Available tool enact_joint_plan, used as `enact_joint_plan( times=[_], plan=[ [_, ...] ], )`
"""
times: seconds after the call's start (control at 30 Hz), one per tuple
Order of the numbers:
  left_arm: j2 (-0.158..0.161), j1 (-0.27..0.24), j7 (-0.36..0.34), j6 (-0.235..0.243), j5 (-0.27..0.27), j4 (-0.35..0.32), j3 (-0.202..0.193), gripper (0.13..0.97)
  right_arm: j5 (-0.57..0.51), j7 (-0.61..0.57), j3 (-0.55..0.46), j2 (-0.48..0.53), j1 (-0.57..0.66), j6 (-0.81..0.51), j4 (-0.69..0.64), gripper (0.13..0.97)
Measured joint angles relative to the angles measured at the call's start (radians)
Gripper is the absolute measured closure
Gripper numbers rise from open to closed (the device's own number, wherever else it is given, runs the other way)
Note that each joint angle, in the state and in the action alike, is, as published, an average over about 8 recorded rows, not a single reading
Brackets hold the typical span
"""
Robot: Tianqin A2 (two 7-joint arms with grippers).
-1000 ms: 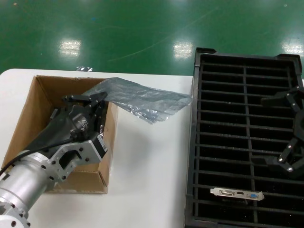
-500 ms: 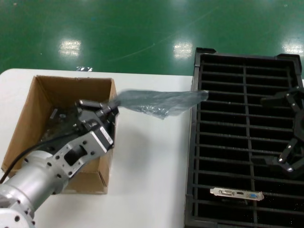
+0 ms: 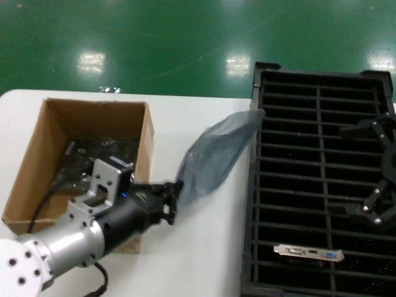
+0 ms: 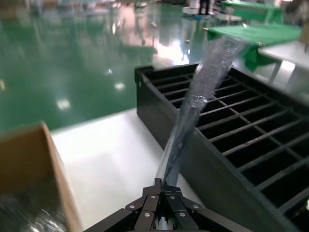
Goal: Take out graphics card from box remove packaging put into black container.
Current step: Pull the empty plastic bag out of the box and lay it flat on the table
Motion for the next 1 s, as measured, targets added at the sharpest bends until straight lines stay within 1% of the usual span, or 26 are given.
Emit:
enact_joint_plan(
  times=[0.13,0.27,0.43,0.57,0.7,0.8,0.87,1.0],
  plan=[
    [0.014,-0.026,-0.078,0.006,-0.003,0.116,-0.008,0.958,0.0,0.0,0.0,0.0,0.0,0.0,0.0,0.129],
    [0.016,-0.048,-0.121,0.007,0.013,0.227,-0.011,0.958,0.0,0.0,0.0,0.0,0.0,0.0,0.0,0.129],
    [0.005,-0.087,-0.141,-0.002,0.027,0.337,-0.02,0.958,0.0,0.0,0.0,0.0,0.0,0.0,0.0,0.129],
    [-0.008,-0.126,-0.124,-0.026,0.023,0.408,-0.023,0.958,0.0,0.0,0.0,0.0,0.0,0.0,0.0,0.129],
    [-0.018,-0.163,-0.083,-0.058,0.008,0.461,-0.018,0.95,0.0,0.0,0.0,0.0,0.0,0.0,0.0,0.129],
    [-0.022,-0.182,-0.053,-0.077,-0.004,0.48,-0.011,0.944,0.0,0.0,0.0,0.0,0.0,0.0,0.0,0.129],
    [-0.024,-0.19,-0.038,-0.084,-0.011,0.482,-0.007,0.942,0.0,0.0,0.0,0.0,0.0,0.0,0.0,0.129],
    [-0.027,-0.193,-0.024,-0.086,-0.021,0.46,-0.002,0.903,0.0,0.0,0.0,0.0,0.0,0.0,0.0,0.129]
  ],
)
